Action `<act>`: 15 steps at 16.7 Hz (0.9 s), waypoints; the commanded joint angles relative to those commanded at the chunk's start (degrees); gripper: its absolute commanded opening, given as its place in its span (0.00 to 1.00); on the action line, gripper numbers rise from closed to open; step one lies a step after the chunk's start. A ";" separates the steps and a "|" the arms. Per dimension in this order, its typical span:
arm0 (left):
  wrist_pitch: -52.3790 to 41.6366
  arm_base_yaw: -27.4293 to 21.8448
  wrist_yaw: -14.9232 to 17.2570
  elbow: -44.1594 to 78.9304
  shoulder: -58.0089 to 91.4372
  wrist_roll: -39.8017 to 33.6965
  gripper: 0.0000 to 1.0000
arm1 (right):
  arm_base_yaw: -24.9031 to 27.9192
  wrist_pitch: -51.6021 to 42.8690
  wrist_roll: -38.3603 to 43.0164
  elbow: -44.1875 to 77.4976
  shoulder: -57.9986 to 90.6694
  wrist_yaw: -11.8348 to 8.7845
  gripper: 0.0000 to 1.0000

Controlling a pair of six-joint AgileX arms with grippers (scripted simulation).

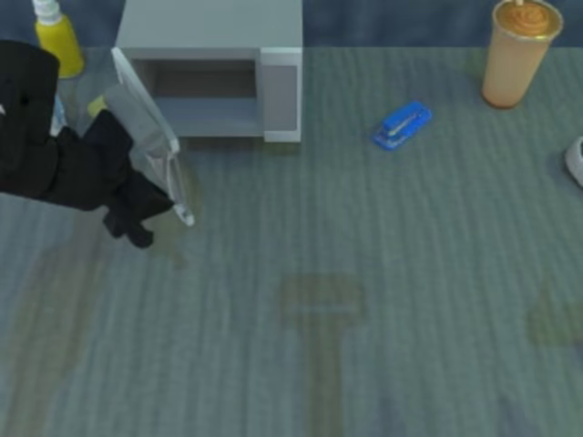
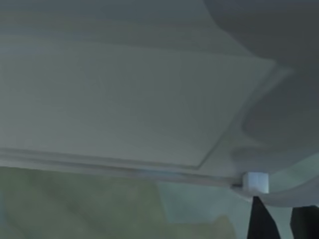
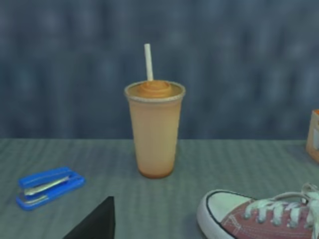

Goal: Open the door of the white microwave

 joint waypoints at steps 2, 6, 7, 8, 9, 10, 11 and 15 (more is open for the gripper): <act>-0.99 0.66 0.66 0.28 0.22 1.59 0.00 | 0.00 0.00 0.00 0.00 0.00 0.00 1.00; -1.28 0.83 0.81 0.30 0.30 1.98 0.00 | 0.00 0.00 0.00 0.00 0.00 0.00 1.00; -1.28 0.83 0.81 0.30 0.30 1.98 0.00 | 0.00 0.00 0.00 0.00 0.00 0.00 1.00; -1.28 0.83 0.81 0.30 0.30 1.98 0.00 | 0.00 0.00 0.00 0.00 0.00 0.00 1.00; -1.28 0.83 0.81 0.30 0.30 1.98 0.00 | 0.00 0.00 0.00 0.00 0.00 0.00 1.00; -1.28 0.83 0.81 0.30 0.30 1.98 0.00 | 0.00 0.00 0.00 0.00 0.00 0.00 1.00; -1.28 0.83 0.81 0.30 0.30 1.98 0.00 | 0.00 0.00 0.00 0.00 0.00 0.00 1.00; -1.28 0.83 0.81 0.30 0.30 1.98 0.00 | 0.00 0.00 0.00 0.00 0.00 0.00 1.00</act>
